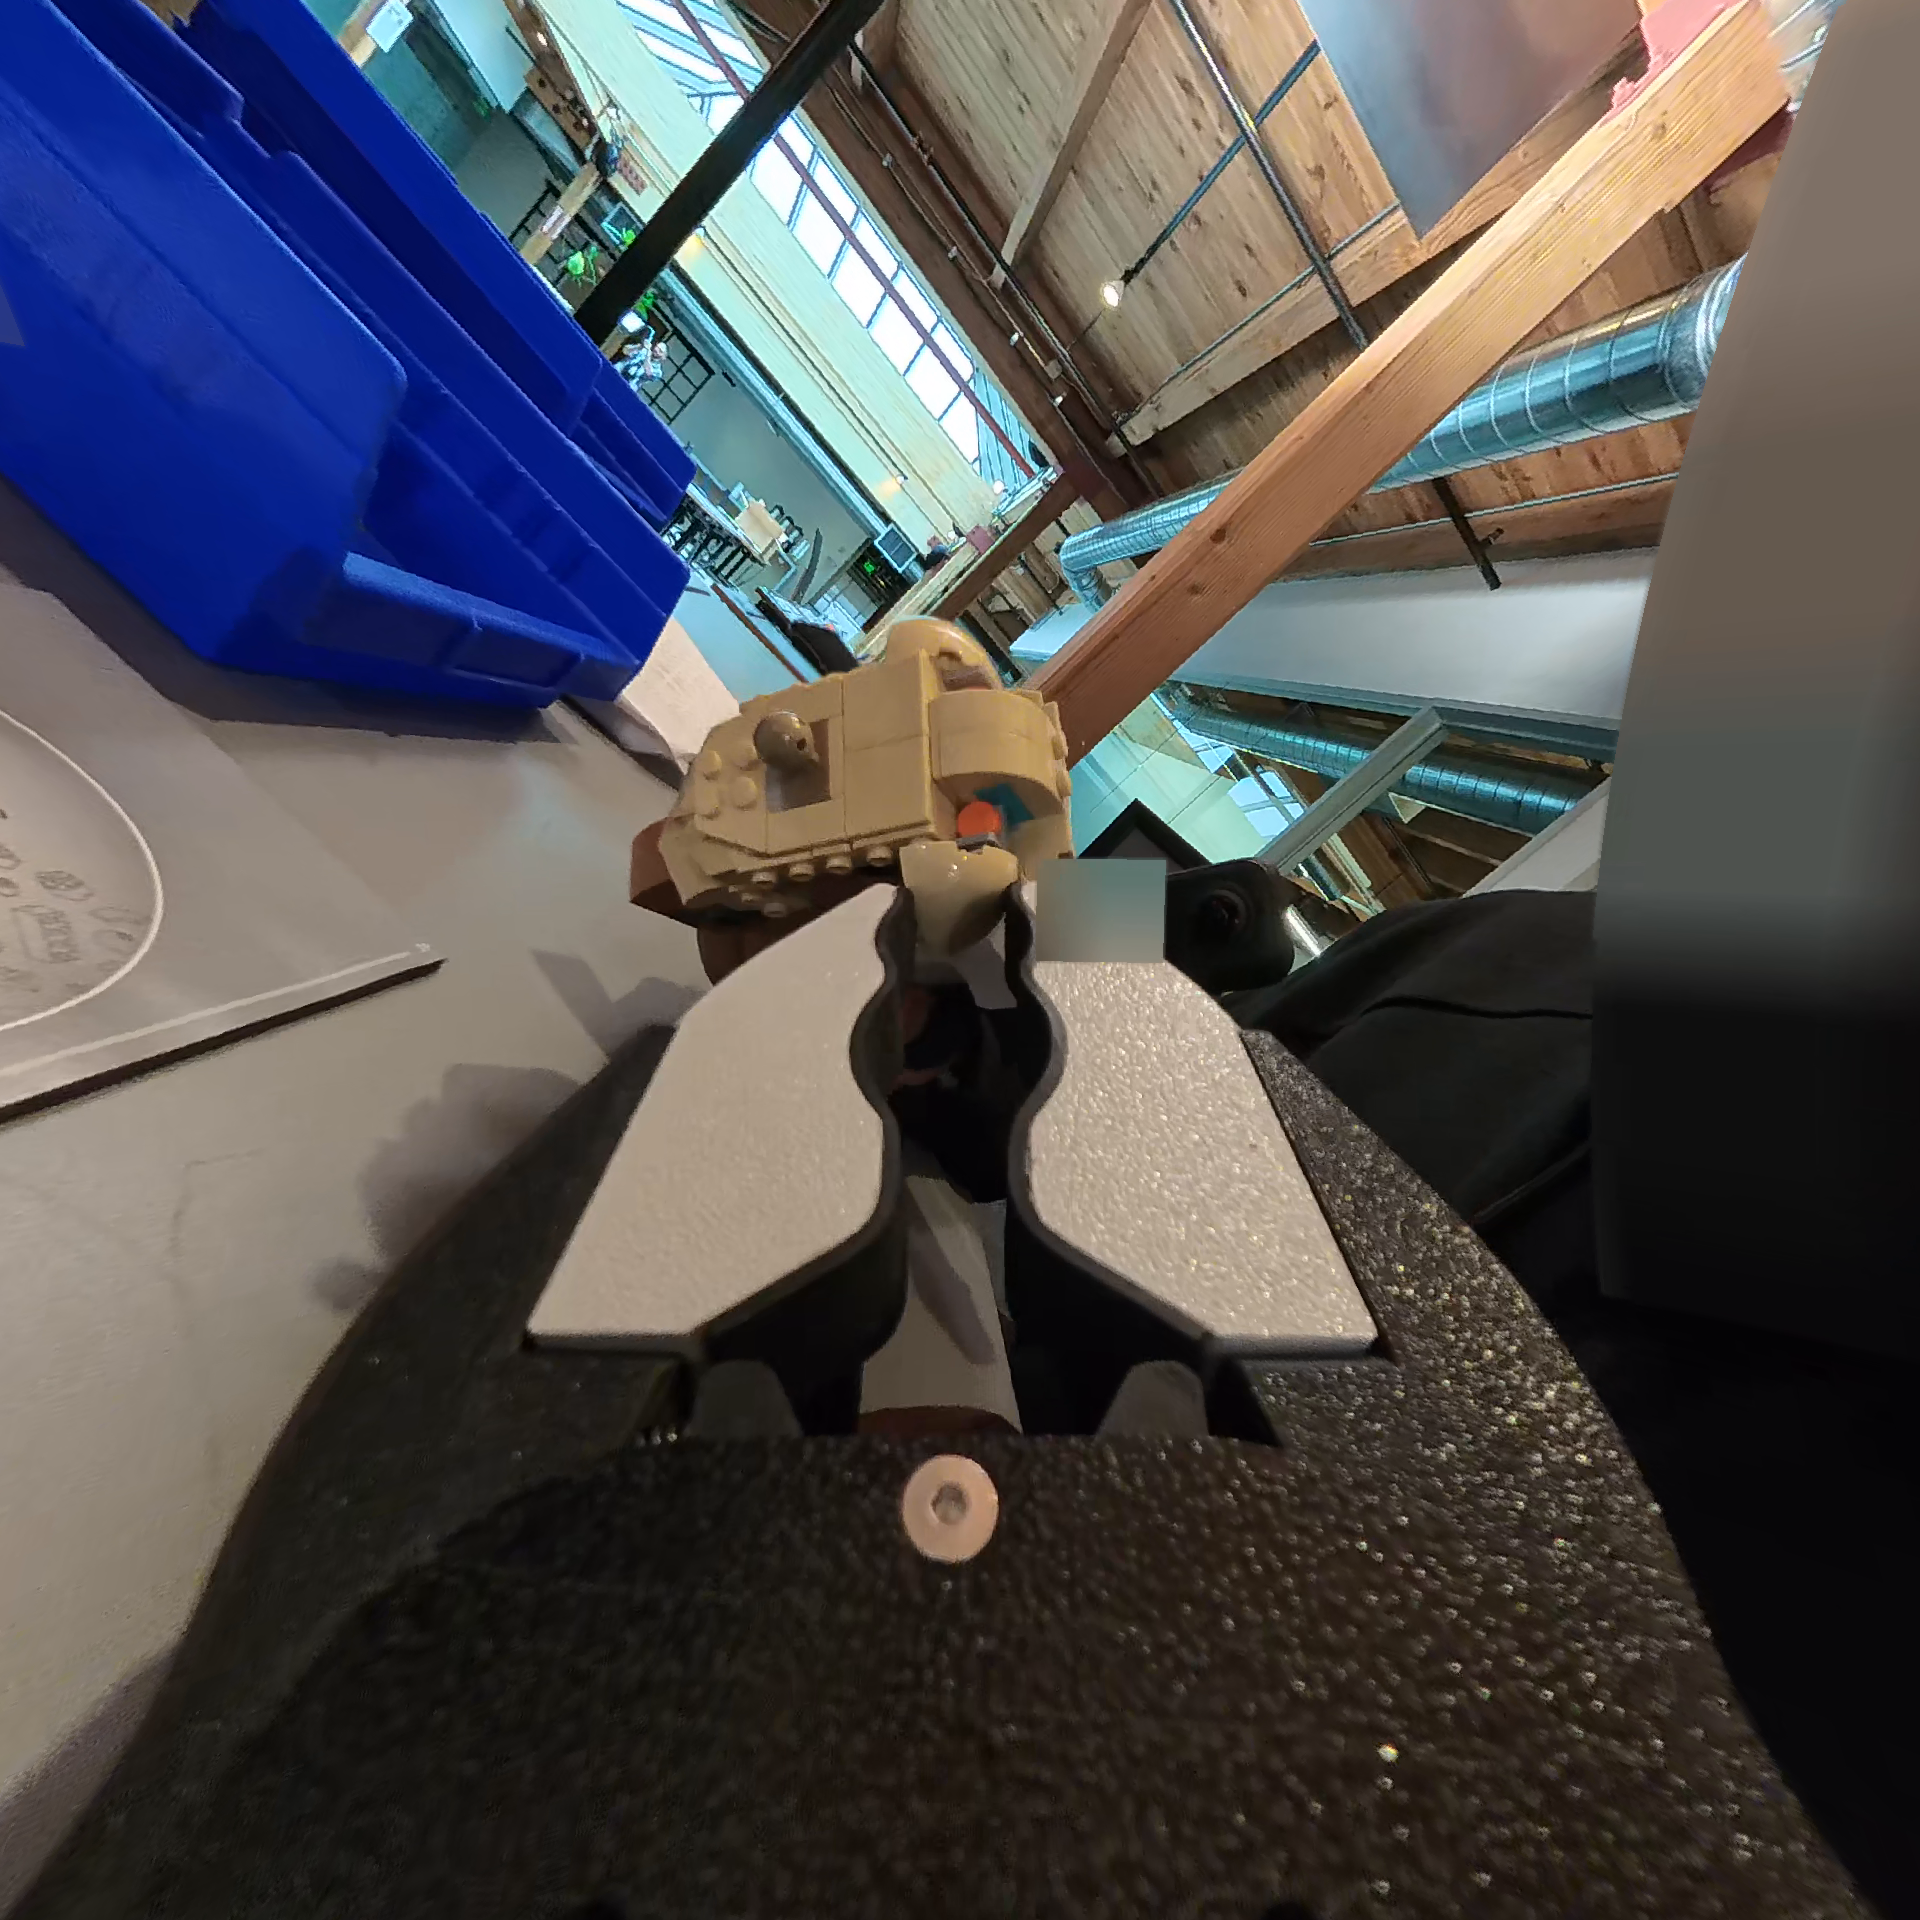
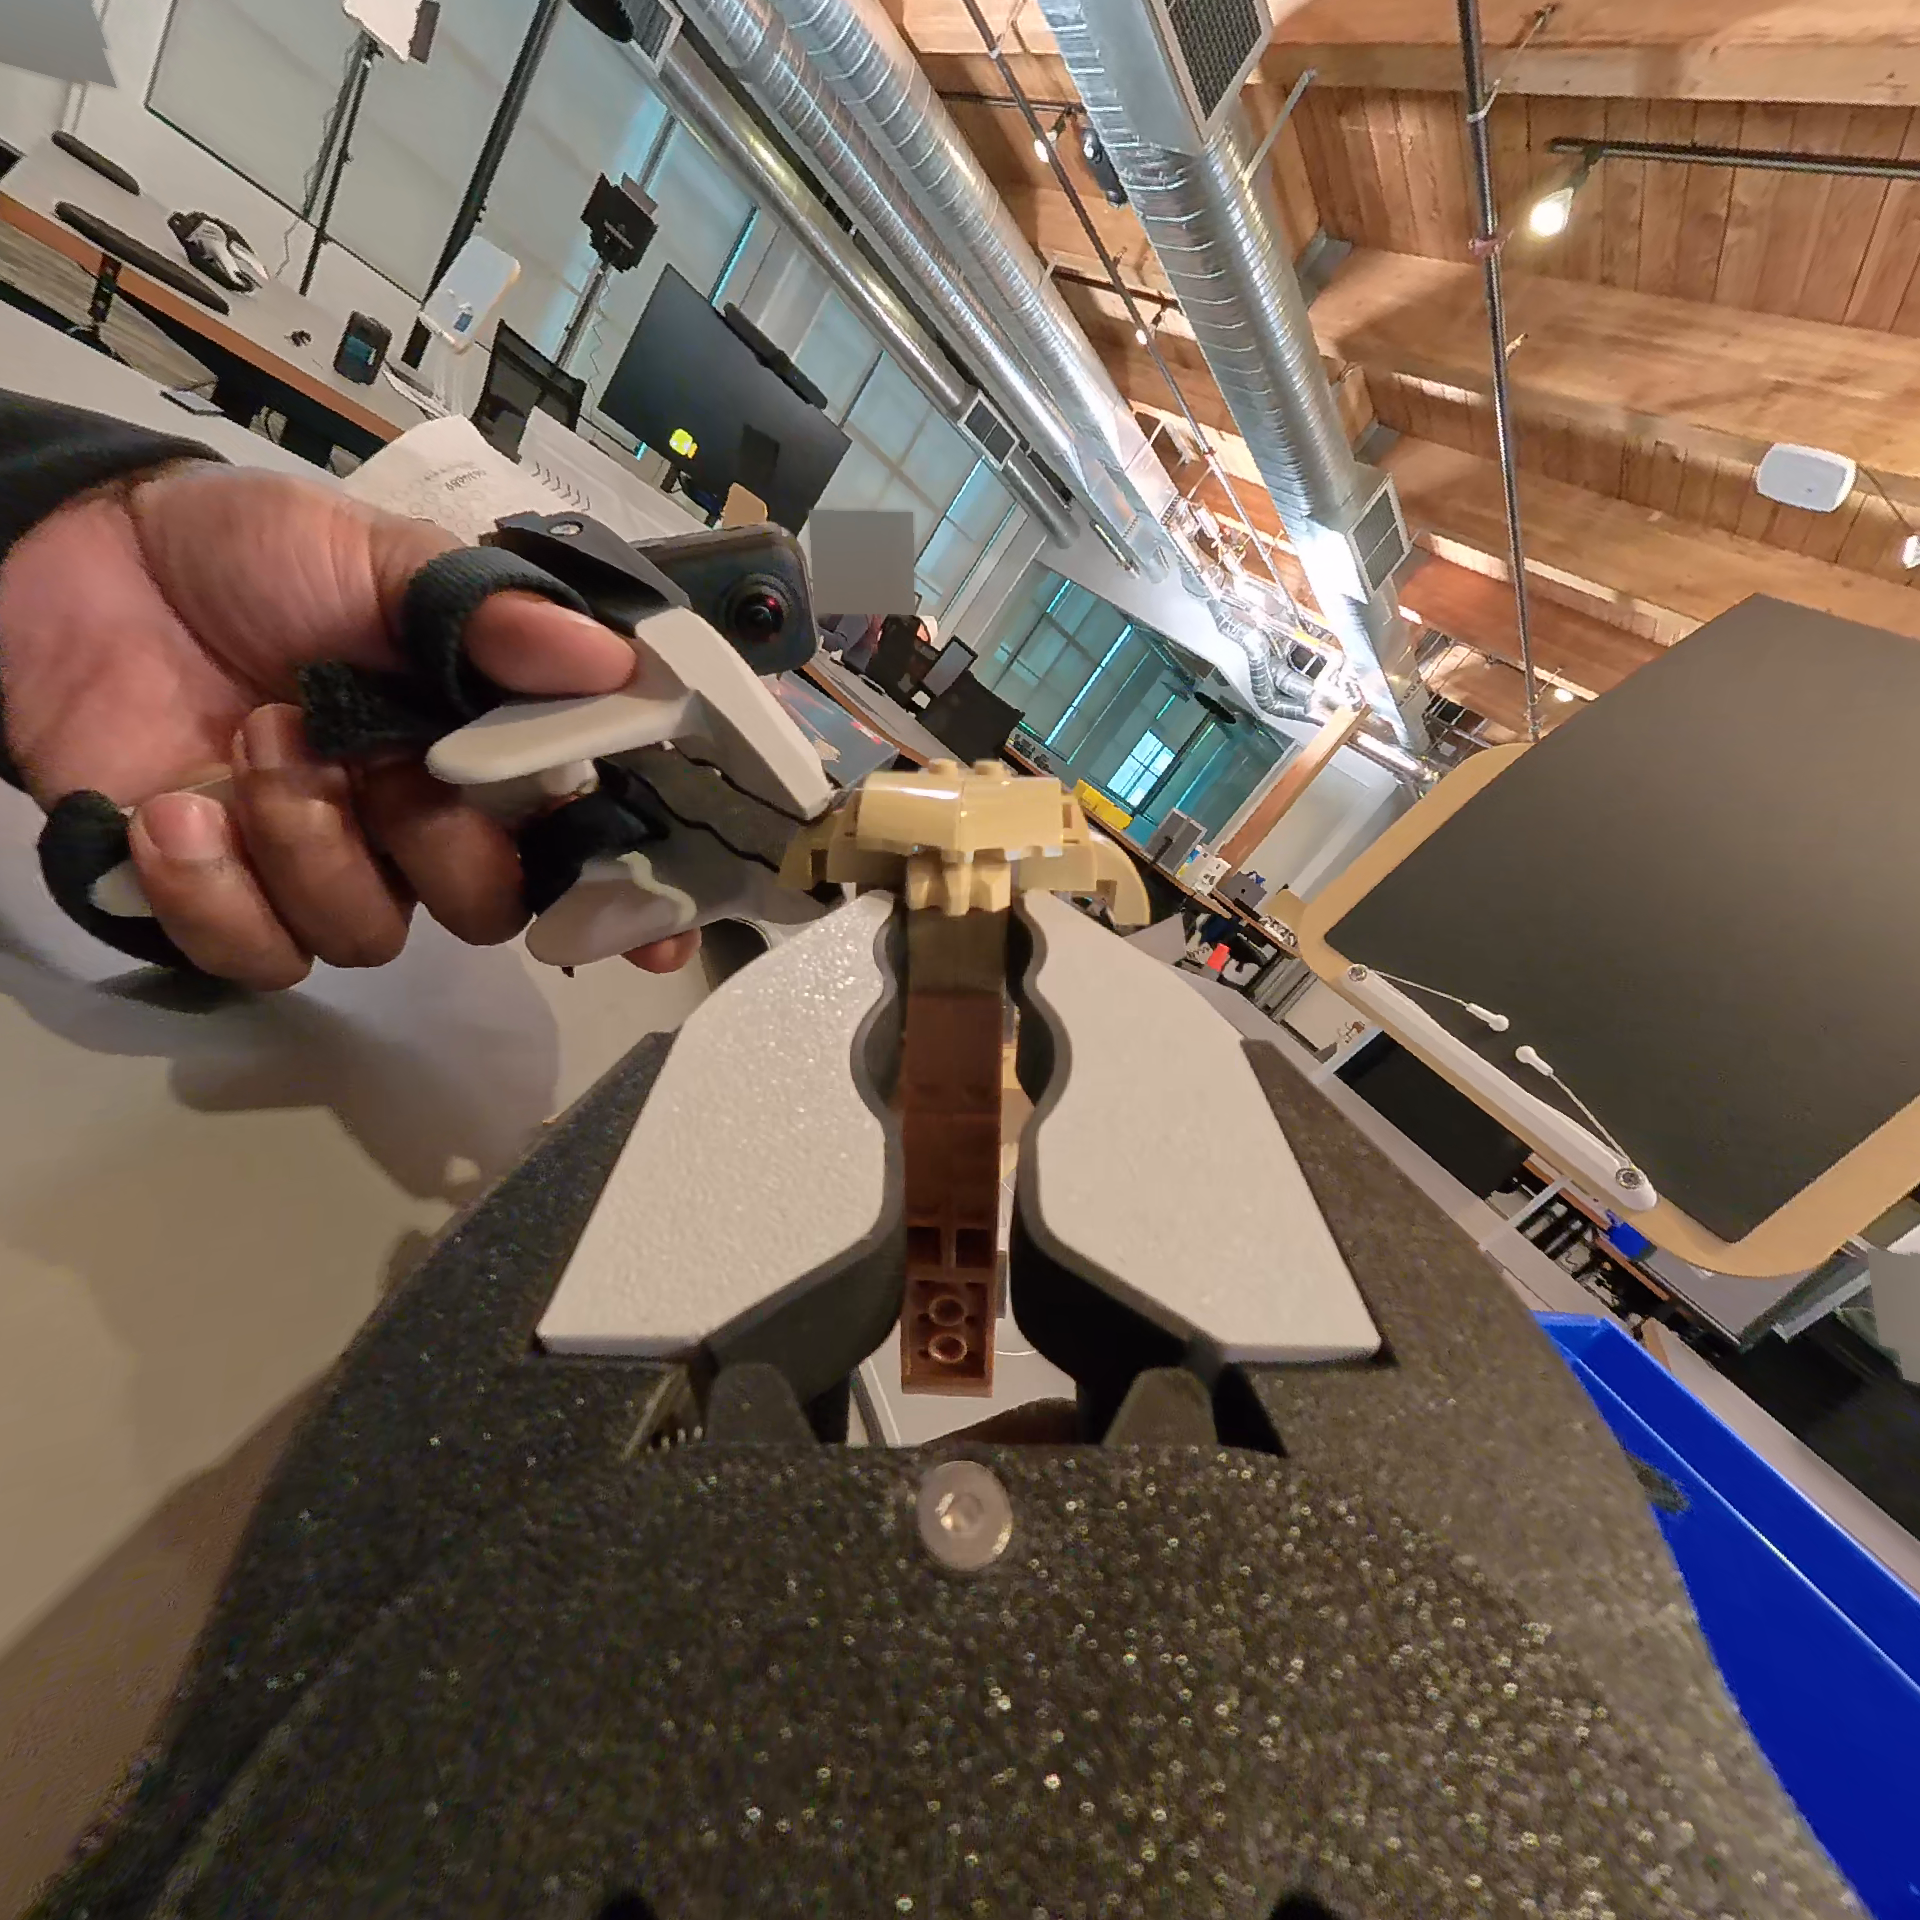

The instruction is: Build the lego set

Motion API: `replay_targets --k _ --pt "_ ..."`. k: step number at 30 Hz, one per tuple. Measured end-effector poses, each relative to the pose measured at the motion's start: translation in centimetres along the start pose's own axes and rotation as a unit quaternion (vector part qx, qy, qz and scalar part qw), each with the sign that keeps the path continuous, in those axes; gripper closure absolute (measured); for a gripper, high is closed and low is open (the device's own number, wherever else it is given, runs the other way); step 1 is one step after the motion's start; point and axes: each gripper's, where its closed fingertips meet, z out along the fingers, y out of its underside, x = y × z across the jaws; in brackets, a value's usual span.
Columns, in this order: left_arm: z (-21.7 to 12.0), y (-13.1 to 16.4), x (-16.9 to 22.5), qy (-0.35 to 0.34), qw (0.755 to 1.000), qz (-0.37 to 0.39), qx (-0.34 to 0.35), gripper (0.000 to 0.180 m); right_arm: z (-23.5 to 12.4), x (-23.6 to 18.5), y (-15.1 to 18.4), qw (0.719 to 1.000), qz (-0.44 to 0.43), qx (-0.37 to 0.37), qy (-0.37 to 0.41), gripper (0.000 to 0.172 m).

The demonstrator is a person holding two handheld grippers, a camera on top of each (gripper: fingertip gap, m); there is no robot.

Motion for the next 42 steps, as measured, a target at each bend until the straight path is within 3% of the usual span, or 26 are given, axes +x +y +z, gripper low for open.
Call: replay_targets --k 11,28,42 --pt "0.1 1.1 0.2 0.016 0.999 -0.026 -0.039 0.166 -0.5 -0.6 -0.2 0.999 -0.020 0.008 -0.027 0.154" --pt "0.0 1.0 0.3 0.038 0.998 -0.051 -0.030 0.170 -0.9 -0.5 -0.2 0.999 -0.025 0.011 -0.034 0.154" --pt "0.4 1.3 2.6 0.136 0.987 -0.082 -0.029 0.170 -1.2 -0.7 -2.1 0.997 0.018 0.054 -0.048 0.154"
